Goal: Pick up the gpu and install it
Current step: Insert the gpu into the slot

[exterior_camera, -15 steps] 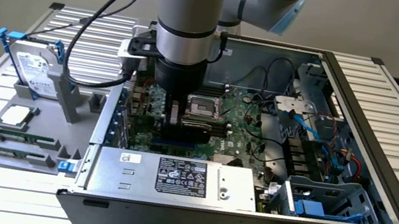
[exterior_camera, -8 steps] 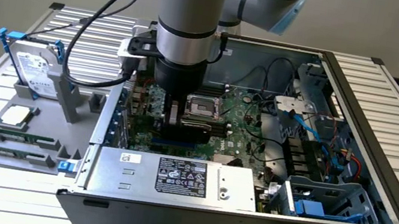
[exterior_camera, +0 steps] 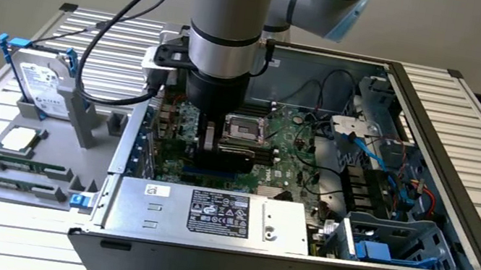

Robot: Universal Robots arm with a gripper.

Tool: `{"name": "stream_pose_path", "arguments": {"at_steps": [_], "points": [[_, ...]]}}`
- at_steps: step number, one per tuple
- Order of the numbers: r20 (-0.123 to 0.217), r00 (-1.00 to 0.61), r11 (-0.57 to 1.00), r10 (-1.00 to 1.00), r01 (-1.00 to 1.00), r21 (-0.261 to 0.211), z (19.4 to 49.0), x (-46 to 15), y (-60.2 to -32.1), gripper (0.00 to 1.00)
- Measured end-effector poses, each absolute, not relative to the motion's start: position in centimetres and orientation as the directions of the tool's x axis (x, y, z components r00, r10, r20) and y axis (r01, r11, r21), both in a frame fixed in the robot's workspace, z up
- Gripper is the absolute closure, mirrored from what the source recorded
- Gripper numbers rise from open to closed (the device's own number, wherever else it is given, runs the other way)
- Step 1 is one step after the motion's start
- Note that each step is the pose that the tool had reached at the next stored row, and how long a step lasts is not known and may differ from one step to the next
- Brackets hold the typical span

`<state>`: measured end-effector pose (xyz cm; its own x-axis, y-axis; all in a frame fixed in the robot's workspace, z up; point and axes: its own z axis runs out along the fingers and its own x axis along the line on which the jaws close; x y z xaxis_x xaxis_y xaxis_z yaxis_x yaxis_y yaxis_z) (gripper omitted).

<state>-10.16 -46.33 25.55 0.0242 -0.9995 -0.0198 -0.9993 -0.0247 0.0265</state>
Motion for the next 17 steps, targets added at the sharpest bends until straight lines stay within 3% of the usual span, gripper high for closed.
{"name": "stream_pose_path", "arguments": {"at_steps": [17], "points": [[-0.020, 0.024, -0.025, -1.000, -0.999, 0.031, 25.60, -10.04, -46.36, 0.73]]}}
